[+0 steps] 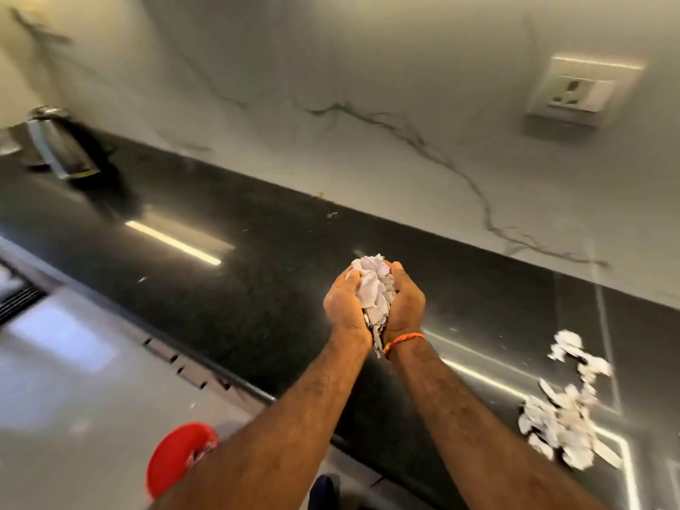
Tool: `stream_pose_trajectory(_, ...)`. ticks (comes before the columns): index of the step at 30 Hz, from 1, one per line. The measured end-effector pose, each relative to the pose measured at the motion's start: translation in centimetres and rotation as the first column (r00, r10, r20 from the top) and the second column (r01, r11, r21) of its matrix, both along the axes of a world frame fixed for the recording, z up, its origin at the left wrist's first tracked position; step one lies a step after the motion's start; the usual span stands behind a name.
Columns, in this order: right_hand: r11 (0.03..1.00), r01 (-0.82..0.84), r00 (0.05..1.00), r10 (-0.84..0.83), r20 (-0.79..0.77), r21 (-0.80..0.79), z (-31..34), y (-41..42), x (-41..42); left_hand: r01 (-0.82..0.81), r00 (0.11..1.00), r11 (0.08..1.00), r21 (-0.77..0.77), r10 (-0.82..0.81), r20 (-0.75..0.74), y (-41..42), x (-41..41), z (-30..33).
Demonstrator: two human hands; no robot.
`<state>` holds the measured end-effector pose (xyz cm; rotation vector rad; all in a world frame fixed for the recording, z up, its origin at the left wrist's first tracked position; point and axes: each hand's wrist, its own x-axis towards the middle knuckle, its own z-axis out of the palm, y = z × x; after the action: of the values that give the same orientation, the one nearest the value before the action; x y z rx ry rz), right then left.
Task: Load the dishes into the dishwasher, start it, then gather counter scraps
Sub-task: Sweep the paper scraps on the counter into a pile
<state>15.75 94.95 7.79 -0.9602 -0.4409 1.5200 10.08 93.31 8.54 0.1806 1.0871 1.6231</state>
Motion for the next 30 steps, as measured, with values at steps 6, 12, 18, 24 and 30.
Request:
stream_pose_trajectory(6,0.939,-0.344,0.939,0.344,-0.024,-0.013,-0.9,-4.2,-8.8,-0.31,0.949,0.95,-0.03,0.307,-0.065,-6.4,-7.9,0.3)
stream_pose_trajectory(12,0.819,-0.573,0.818,0.573,0.054,-0.008,-2.1,-9.7,-17.8,-0.513,0.858,0.857,-0.047,0.511,-0.05,-13.4,-15.1,0.1)
stream_pose_trajectory(18,0.667,-0.744,0.665,0.745,0.054,-0.04,-4.2,-15.9,-26.6,-0.685,0.729,0.721,-0.105,0.676,-0.109,-20.0,-23.2,-2.7)
stream_pose_trajectory(24,0.597,-0.793,0.595,0.802,0.055,-0.124,-7.4,-19.2,-35.5,-0.753,0.648,0.639,-0.156,0.762,-0.008,-23.1,-31.9,-6.6)
stream_pose_trajectory(30,0.543,-0.81,0.545,0.836,0.06,-0.223,-12.9,-21.1,-42.2,-0.769,0.603,0.595,-0.235,0.796,0.043,-25.2,-38.4,-12.1)
